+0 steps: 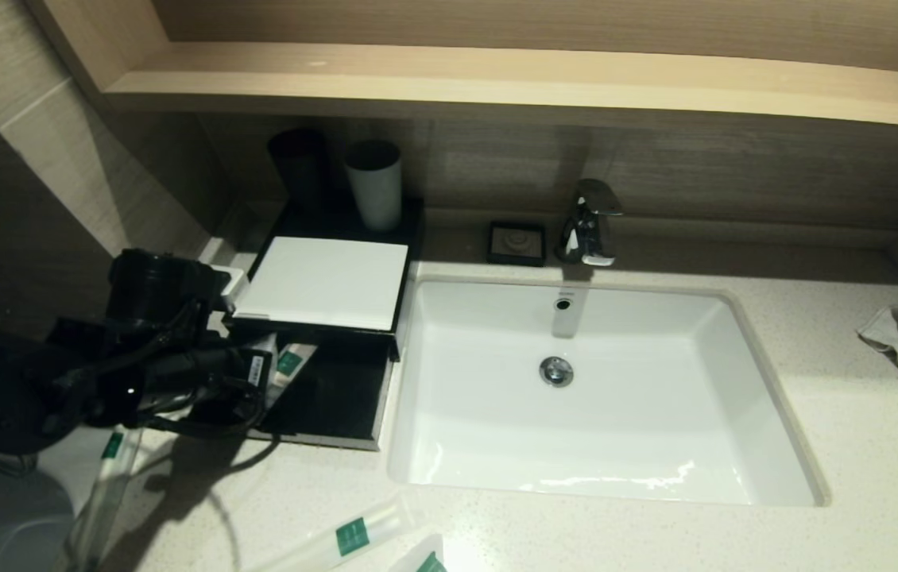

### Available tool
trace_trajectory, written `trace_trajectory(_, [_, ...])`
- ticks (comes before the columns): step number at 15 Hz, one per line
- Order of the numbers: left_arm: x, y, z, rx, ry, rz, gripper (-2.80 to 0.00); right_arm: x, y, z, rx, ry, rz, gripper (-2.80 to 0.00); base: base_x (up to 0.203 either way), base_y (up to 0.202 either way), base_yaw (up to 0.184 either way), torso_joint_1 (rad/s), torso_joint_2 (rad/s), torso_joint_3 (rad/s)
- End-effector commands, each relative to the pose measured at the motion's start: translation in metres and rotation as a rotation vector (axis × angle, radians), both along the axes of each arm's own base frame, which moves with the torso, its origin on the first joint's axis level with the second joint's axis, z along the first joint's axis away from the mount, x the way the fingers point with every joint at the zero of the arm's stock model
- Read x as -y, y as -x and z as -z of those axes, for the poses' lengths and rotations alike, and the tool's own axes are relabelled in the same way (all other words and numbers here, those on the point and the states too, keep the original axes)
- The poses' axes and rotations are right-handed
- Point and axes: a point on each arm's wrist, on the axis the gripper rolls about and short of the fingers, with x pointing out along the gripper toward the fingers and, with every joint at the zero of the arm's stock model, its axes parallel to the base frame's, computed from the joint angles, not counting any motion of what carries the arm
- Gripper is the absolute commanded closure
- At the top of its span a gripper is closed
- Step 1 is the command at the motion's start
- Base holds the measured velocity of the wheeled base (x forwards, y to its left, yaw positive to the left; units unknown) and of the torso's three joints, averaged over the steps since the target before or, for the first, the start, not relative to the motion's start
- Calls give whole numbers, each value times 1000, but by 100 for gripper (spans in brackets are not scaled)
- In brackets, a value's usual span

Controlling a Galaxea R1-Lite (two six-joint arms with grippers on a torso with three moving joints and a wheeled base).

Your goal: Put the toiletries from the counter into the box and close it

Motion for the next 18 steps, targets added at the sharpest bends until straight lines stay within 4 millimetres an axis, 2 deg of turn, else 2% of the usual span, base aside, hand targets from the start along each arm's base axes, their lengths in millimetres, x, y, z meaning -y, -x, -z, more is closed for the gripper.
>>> trace_trajectory(1, [1, -2, 2, -5, -1, -2, 0, 0, 0, 0, 0, 1, 0, 0, 0, 0, 0, 0, 0, 0])
trace_trajectory(8, [-1, 5, -11, 42, 19, -2, 0, 0, 0, 0, 0, 1, 0, 0, 0, 0, 0, 0, 0, 0])
trace_trajectory(15, [-6, 26, -41, 142, 55, 6, 0, 0, 0, 0, 0, 1, 0, 0, 0, 0, 0, 0, 0, 0])
trace_trajectory(18, [-8, 37, -48, 162, 105, 21, 0, 0, 0, 0, 0, 1, 0, 0, 0, 0, 0, 0, 0, 0])
